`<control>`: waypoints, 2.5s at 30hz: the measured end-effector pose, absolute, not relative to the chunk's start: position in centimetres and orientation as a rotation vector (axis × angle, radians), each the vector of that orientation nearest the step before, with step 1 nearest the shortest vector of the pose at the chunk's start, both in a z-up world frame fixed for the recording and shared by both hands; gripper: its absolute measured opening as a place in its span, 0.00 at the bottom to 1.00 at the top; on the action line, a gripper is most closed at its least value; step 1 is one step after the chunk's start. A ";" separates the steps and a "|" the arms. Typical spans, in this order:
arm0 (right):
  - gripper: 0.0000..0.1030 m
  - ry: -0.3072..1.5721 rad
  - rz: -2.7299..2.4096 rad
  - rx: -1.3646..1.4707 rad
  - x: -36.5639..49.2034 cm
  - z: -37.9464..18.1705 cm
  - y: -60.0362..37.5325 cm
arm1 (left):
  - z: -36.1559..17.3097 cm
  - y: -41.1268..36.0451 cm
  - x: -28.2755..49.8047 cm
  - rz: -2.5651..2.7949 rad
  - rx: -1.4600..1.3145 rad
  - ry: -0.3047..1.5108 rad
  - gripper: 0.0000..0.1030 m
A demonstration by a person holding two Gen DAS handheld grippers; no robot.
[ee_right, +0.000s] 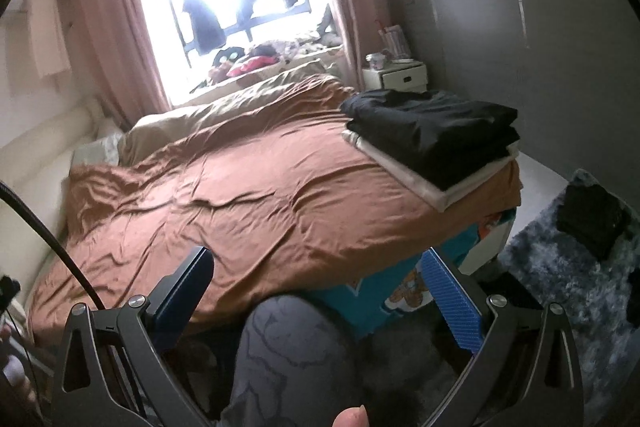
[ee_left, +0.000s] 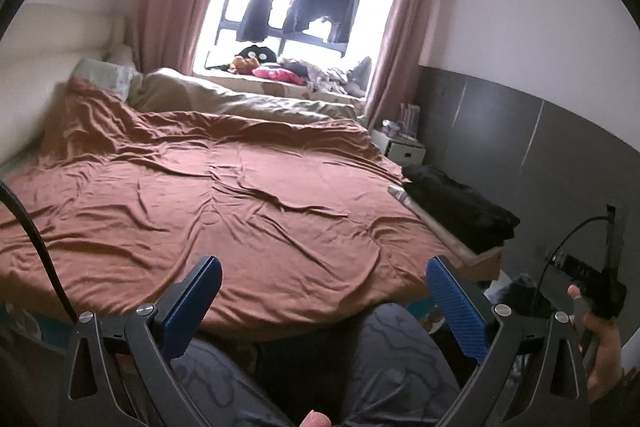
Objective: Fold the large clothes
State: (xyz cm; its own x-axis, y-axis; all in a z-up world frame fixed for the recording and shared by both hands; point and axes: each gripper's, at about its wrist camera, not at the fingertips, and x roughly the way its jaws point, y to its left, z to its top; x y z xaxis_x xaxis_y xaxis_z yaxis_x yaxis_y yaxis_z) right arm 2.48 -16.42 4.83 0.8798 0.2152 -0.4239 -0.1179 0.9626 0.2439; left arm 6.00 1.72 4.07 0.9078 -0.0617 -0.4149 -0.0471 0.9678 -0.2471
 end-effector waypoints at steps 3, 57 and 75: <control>1.00 0.478 0.196 0.188 2.7 4.3 -15.4 | 4.2 1.2 5.3 0.009 -0.229 0.421 1.00; 1.00 0.485 0.246 0.161 0.1 2.6 -11.7 | 2.8 -0.6 3.3 0.004 -0.208 0.471 1.00; 1.00 0.488 0.245 0.143 0.5 2.5 -10.9 | 2.2 -0.2 4.0 0.010 -0.196 0.476 1.00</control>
State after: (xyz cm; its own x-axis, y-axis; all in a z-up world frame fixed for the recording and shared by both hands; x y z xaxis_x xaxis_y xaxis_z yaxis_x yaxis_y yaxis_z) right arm 0.47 -10.92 2.53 0.8550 0.2660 -0.4451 -0.1980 0.9608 0.1940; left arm 3.97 -0.17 2.20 0.8891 -0.0361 -0.4564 -0.0550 0.9813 -0.1847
